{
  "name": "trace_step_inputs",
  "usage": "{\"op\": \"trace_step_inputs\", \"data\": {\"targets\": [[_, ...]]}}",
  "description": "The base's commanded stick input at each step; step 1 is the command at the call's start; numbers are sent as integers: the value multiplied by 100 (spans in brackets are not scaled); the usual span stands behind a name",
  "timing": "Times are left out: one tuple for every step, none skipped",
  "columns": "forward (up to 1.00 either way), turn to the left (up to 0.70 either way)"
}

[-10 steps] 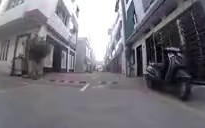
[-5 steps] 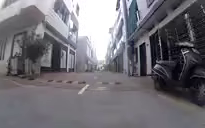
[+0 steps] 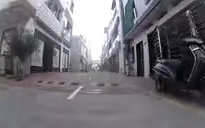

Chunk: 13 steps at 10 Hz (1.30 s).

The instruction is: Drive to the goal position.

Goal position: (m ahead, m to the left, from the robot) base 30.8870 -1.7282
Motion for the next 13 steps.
{"op": "trace_step_inputs", "data": {"targets": [[85,-5],[85,0],[85,0],[85,0],[85,0],[85,0],[85,0],[85,0],[85,0],[85,0],[85,0],[85,0],[85,0]]}}
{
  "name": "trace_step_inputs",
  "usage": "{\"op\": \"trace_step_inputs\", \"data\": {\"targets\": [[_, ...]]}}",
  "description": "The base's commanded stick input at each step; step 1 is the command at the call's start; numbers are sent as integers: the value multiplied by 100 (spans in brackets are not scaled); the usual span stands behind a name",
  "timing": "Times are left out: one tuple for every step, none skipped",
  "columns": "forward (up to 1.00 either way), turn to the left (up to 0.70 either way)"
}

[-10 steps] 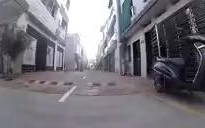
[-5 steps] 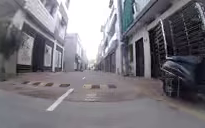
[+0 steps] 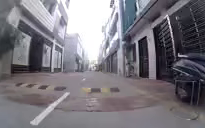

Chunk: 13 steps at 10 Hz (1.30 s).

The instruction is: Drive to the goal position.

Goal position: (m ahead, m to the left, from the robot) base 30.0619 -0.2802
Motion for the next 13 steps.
{"op": "trace_step_inputs", "data": {"targets": [[85,0],[85,0],[85,0],[85,0],[85,0],[85,0],[85,0],[85,0],[85,0],[85,0],[85,0],[85,0],[85,0]]}}
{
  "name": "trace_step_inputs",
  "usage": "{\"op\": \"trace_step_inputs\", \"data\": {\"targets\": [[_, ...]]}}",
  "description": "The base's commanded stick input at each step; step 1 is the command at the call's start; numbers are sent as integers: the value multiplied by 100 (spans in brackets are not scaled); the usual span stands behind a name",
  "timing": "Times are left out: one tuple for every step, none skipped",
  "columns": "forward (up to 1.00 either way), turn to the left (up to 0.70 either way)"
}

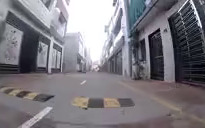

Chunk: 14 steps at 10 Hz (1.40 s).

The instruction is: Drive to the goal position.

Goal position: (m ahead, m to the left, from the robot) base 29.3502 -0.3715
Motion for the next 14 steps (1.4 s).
{"op": "trace_step_inputs", "data": {"targets": [[85,0],[85,0],[85,0],[85,0],[85,0],[85,0],[85,0],[85,0],[85,0],[85,0],[85,0],[85,0],[85,0],[85,0]]}}
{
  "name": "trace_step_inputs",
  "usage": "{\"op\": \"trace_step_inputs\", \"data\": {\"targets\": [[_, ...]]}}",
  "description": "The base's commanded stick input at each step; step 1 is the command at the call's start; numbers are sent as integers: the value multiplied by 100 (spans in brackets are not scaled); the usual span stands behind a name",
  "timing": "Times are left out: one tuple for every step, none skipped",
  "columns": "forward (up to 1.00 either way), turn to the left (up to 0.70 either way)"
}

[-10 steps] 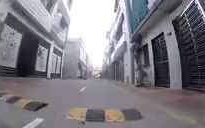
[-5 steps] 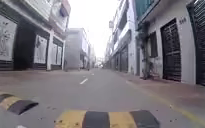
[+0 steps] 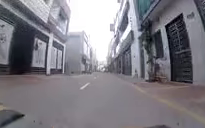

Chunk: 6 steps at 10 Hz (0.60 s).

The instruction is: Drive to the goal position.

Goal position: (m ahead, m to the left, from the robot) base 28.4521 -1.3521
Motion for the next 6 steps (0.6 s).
{"op": "trace_step_inputs", "data": {"targets": [[85,0],[85,0],[85,0],[85,0],[85,0],[85,0]]}}
